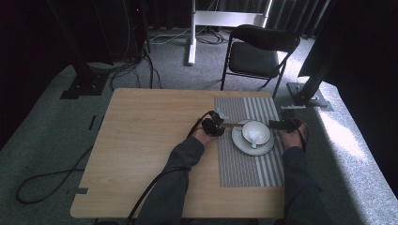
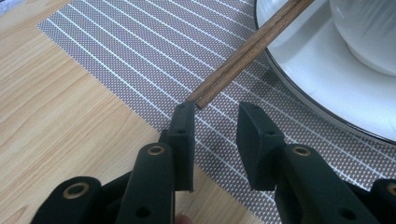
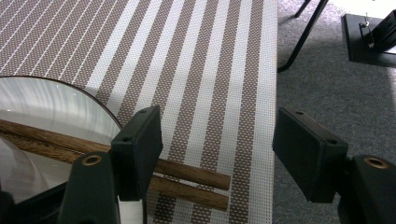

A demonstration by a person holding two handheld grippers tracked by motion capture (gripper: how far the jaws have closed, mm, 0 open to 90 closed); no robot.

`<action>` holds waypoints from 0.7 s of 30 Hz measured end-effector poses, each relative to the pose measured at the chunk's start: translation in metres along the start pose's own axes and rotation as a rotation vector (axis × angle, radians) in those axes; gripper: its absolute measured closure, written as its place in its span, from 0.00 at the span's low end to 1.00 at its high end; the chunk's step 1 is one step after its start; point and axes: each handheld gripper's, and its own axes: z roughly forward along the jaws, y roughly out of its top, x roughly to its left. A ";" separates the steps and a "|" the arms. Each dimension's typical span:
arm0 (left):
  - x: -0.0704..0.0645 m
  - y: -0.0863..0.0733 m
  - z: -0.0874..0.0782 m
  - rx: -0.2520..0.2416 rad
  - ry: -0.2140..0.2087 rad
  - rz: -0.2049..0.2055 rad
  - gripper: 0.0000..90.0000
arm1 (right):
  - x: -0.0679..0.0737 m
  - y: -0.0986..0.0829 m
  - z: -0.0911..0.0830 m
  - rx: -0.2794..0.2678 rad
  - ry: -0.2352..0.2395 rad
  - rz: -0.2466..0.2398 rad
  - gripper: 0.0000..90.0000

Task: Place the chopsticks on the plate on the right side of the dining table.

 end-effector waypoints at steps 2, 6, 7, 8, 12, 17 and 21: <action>0.002 -0.001 -0.001 -0.003 0.006 -0.006 0.75 | 0.000 0.000 0.000 -0.002 0.000 0.000 0.36; 0.005 0.000 -0.001 0.003 0.008 -0.013 0.74 | -0.001 0.000 -0.001 -0.006 0.000 0.003 0.36; 0.005 0.000 -0.001 0.003 0.008 -0.013 0.74 | -0.001 0.000 -0.001 -0.006 0.000 0.003 0.36; 0.005 0.000 0.000 0.002 0.008 -0.019 0.74 | -0.001 0.000 -0.001 -0.005 -0.001 0.001 0.36; 0.004 0.001 0.002 0.008 0.004 -0.016 0.73 | -0.002 0.000 -0.001 -0.008 0.000 0.001 0.36; 0.001 0.001 0.004 0.009 -0.002 -0.012 0.73 | -0.002 0.000 -0.002 -0.010 0.000 0.003 0.36; 0.001 0.001 0.004 0.008 0.000 -0.011 0.73 | -0.003 0.000 -0.003 -0.013 -0.002 0.005 0.36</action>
